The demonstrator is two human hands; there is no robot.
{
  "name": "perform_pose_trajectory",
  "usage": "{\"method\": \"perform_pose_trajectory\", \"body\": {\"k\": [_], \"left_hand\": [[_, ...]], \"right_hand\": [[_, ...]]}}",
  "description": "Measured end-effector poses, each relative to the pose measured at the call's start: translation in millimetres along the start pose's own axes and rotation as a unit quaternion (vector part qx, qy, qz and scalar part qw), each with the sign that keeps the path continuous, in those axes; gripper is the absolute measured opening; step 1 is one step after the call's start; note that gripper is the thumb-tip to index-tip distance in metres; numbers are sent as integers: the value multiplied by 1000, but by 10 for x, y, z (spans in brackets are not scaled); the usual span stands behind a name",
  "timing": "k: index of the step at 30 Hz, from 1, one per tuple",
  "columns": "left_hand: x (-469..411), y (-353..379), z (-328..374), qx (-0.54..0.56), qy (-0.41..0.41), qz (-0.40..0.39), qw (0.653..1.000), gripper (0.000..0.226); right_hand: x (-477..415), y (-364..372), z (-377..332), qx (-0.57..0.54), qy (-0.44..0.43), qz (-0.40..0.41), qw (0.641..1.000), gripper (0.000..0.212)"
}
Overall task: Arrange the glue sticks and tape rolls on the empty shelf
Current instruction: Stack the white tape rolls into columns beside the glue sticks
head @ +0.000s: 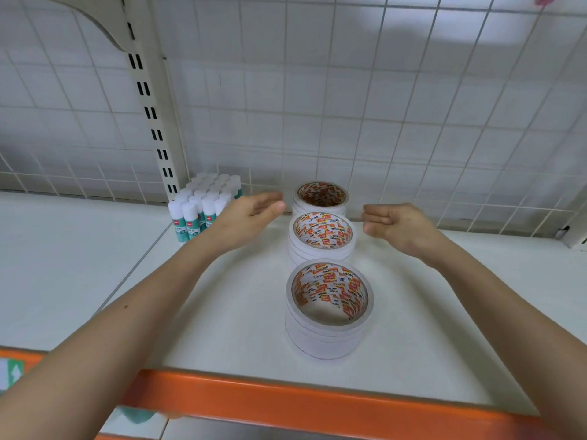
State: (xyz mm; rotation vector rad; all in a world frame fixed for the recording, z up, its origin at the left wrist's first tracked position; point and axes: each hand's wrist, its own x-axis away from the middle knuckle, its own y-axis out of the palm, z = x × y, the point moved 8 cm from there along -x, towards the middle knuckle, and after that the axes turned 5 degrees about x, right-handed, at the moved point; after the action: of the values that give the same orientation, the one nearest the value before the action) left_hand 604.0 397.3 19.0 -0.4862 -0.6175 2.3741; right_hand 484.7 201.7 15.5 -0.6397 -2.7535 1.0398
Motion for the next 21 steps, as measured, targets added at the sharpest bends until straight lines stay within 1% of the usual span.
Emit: {"method": "perform_pose_trajectory", "body": {"k": [2,6,9,11,14,17,21], "left_hand": [[-108,35,-47,-17,-11,-5,1000,47],[-262,174,-125,-21,-27,-38,999,60],[-335,228,-123,-14,-19,-47,999,58],[-367,274,-110,-14,-5,-66,998,52],[-386,318,-111,-8,13,-77,997,43],[-429,313,-153,-23,26,-46,998,41],[-441,321,-185,-25,16,-22,999,41]], "right_hand": [[-78,-12,-6,9,-2,4,1000,49],[-227,51,-34,24,-3,5,1000,47],[-289,114,-89,50,-21,0,999,35],[-325,120,-107,59,-30,-2,998,32],[-354,120,-70,33,-24,-2,999,37],[-349,169,-24,-8,-28,3,1000,42],[-339,229,36,-114,-18,20,993,48]]}}
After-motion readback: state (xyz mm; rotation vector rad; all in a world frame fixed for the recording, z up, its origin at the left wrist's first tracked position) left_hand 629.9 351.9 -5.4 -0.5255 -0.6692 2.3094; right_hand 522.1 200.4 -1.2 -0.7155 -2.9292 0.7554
